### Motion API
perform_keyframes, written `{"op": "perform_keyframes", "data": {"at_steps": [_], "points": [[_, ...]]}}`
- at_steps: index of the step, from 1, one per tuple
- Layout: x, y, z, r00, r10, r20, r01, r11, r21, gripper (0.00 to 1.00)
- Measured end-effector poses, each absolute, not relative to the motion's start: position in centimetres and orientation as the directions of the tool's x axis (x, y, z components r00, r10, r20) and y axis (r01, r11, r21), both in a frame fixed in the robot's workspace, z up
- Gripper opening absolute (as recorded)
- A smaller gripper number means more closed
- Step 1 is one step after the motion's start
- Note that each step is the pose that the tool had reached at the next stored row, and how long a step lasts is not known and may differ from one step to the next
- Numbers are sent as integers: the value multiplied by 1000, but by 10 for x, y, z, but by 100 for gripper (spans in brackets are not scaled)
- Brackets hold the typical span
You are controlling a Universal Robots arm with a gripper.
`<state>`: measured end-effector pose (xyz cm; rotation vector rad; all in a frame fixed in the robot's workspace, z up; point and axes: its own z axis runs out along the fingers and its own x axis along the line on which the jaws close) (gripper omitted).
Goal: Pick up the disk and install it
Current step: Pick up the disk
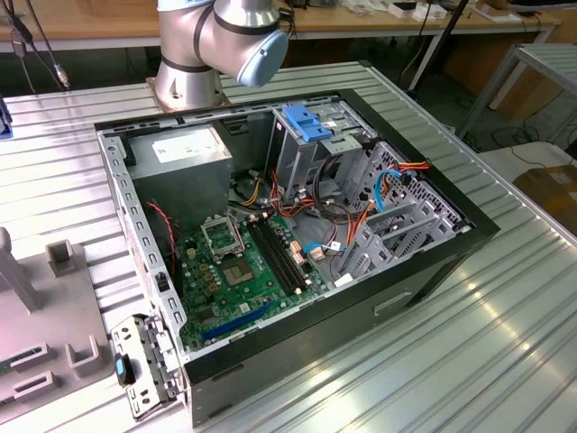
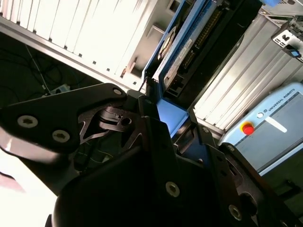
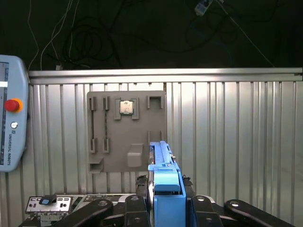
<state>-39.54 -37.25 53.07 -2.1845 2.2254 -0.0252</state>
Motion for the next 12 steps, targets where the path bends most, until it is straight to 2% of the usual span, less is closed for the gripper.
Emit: {"op": "perform_keyframes", "data": {"at_steps": [12], "points": [[-364, -372, 530, -19, -1000, -5, -999, 19, -28, 37]]}}
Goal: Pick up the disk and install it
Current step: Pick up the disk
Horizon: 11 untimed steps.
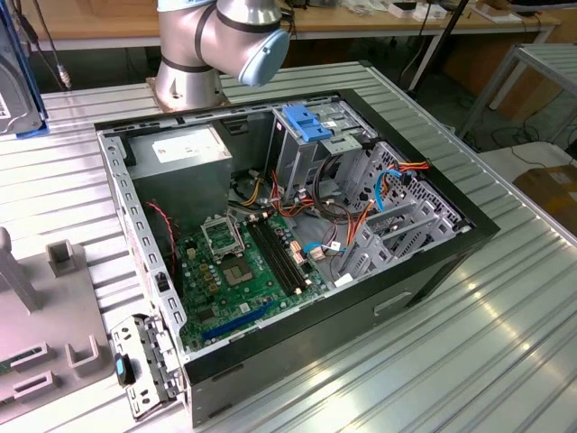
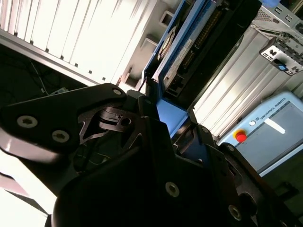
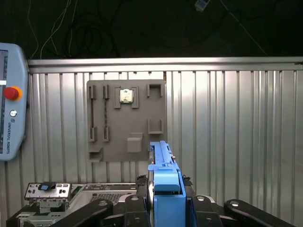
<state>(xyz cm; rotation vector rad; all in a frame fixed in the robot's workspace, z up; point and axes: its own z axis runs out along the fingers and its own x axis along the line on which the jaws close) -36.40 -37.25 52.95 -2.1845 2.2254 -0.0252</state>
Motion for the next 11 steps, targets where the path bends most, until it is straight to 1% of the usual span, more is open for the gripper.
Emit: {"op": "perform_keyframes", "data": {"at_steps": [7, 11], "points": [[-327, -372, 528, -19, -1000, -5, -999, 19, -28, 37], [-271, -373, 526, -18, -1000, -5, -999, 19, -28, 37]]}}
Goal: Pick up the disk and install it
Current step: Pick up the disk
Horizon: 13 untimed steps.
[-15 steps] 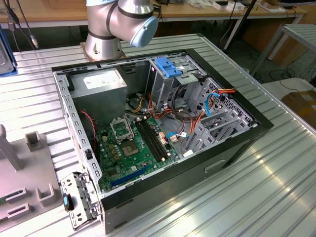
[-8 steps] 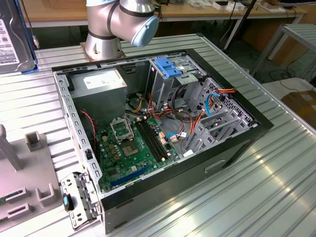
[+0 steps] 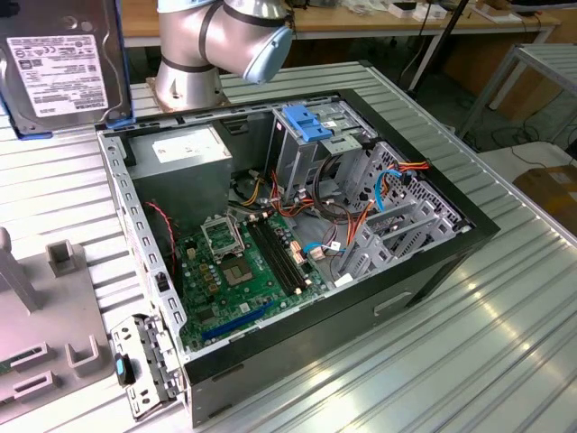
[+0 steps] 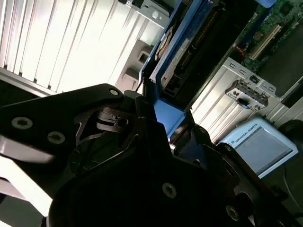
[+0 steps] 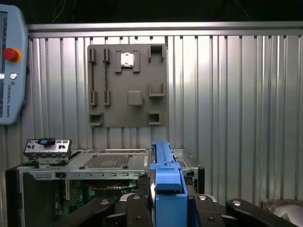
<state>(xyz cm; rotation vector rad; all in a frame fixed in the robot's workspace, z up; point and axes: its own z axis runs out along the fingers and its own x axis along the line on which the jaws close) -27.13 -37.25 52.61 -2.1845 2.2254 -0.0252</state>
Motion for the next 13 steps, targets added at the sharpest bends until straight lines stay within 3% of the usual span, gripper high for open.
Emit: {"op": "perform_keyframes", "data": {"at_steps": [13], "points": [[-183, -373, 522, -19, -1000, -5, -999, 19, -28, 37]]}}
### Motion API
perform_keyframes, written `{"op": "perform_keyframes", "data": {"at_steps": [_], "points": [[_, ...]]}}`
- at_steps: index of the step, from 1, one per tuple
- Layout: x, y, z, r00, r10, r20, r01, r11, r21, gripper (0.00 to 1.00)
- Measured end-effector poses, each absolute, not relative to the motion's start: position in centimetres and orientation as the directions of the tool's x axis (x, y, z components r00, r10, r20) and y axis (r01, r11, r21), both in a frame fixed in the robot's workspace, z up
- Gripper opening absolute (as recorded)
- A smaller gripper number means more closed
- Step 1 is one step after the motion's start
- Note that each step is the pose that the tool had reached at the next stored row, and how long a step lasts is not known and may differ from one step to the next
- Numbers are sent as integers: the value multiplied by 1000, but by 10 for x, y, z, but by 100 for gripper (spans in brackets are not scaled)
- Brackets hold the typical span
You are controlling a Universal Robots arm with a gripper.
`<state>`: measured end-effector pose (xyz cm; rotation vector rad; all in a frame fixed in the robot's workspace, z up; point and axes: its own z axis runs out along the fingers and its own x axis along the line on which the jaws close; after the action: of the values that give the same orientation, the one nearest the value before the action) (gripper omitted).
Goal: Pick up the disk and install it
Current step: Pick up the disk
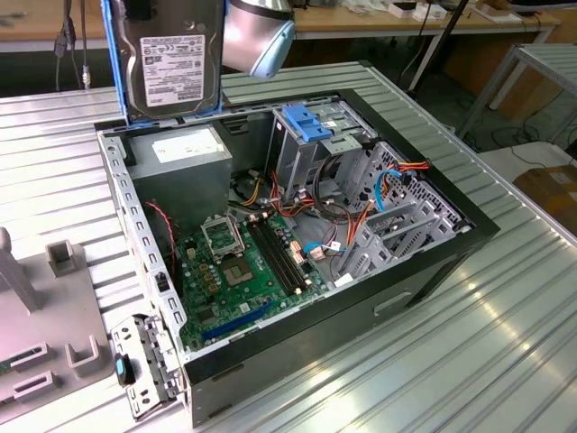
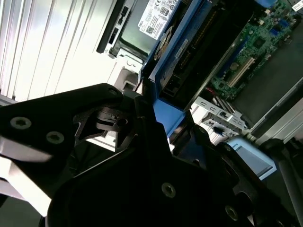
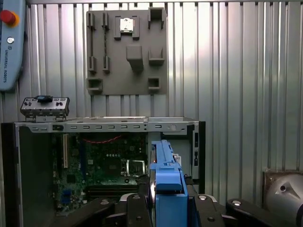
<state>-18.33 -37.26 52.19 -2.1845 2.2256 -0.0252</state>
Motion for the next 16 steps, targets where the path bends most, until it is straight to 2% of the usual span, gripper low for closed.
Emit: {"op": "perform_keyframes", "data": {"at_steps": [7, 16], "points": [[-134, -373, 519, -19, -1000, -5, -999, 19, -28, 37], [-129, -373, 519, -18, -1000, -5, -999, 19, -28, 37]]}}
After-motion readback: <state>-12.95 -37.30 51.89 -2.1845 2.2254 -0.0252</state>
